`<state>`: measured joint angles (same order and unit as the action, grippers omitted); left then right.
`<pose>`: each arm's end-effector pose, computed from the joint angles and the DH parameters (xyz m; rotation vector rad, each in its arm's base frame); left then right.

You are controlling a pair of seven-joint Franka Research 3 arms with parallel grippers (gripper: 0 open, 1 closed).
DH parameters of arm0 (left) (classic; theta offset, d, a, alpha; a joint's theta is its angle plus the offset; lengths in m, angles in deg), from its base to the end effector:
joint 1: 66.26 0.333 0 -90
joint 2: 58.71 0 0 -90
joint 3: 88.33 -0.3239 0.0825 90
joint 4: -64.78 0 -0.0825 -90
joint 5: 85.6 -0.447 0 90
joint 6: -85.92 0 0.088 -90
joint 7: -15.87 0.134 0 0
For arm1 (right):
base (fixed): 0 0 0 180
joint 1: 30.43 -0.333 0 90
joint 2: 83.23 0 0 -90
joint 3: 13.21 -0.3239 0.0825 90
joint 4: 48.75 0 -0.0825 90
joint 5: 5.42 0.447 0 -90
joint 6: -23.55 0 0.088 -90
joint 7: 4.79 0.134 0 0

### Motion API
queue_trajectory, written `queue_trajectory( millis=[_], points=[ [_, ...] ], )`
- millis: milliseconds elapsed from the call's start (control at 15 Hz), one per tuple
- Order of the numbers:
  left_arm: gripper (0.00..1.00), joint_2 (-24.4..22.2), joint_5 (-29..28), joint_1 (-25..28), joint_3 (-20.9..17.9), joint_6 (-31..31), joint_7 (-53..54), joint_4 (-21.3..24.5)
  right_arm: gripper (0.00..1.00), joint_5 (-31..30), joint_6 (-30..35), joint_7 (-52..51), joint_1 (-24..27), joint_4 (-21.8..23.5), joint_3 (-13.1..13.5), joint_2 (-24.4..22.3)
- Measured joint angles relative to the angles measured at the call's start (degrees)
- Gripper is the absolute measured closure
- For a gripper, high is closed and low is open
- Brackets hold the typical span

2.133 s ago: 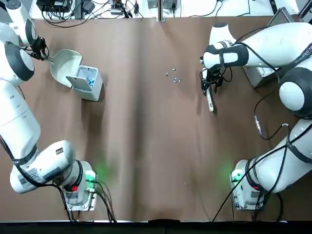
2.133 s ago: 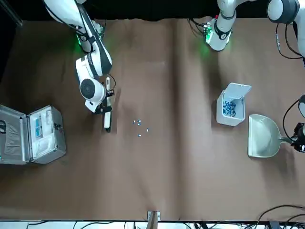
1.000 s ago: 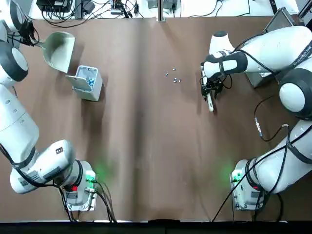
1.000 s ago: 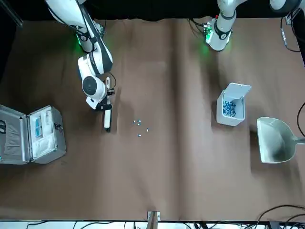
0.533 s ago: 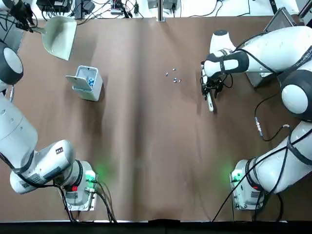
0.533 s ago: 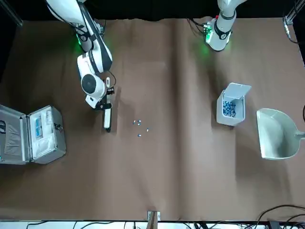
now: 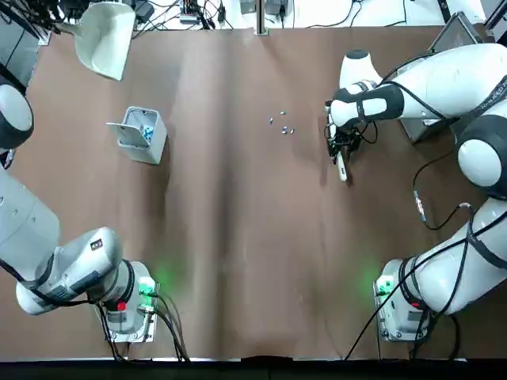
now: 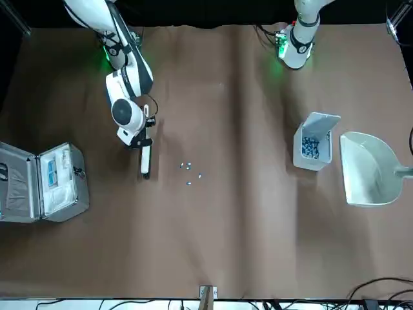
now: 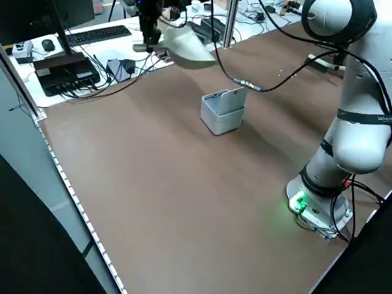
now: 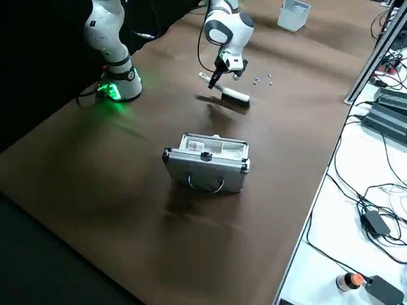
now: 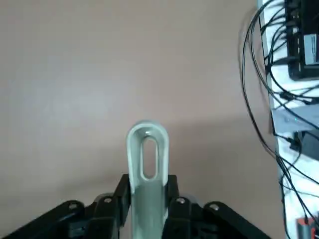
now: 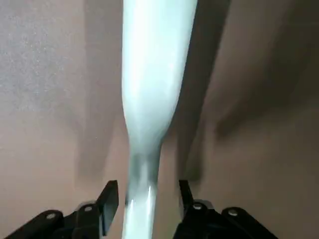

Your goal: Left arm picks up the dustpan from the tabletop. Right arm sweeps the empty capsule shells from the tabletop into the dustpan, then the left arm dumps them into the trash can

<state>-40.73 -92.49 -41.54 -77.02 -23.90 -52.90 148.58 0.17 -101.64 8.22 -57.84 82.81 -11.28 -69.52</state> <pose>0.7112 0.1983 0.4887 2.3658 2.0246 0.2430 0.4640 0.2264 0.1519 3.0288 0.2228 -0.5375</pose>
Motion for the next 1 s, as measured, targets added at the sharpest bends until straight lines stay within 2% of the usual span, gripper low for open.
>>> queue_trajectory(
  millis=[267, 533, 867, 1000],
  points=[
    [0.67, -0.97, 0.00, -0.25, 6.12, 3.84, -8.10, 0.23, 0.48, 0.00, 0.00, 0.01, -0.02, 0.05, 0.00, 0.00],
    [0.67, -1.07, -0.23, -1.26, 11.27, 4.64, -13.99, 1.63, 0.50, 0.00, 0.00, 0.03, -0.08, 0.09, 0.00, 0.00],
    [0.67, -1.00, -4.11, -8.08, 12.30, 4.86, -19.95, 6.16, 0.54, 0.00, 0.00, 0.23, -0.48, 0.12, -0.02, 0.00],
    [0.67, -0.22, -6.50, -13.13, 12.32, 4.86, -25.24, 8.18, 0.58, 0.00, 0.00, 0.30, -0.53, 0.12, -0.02, 0.00]
  ],
)
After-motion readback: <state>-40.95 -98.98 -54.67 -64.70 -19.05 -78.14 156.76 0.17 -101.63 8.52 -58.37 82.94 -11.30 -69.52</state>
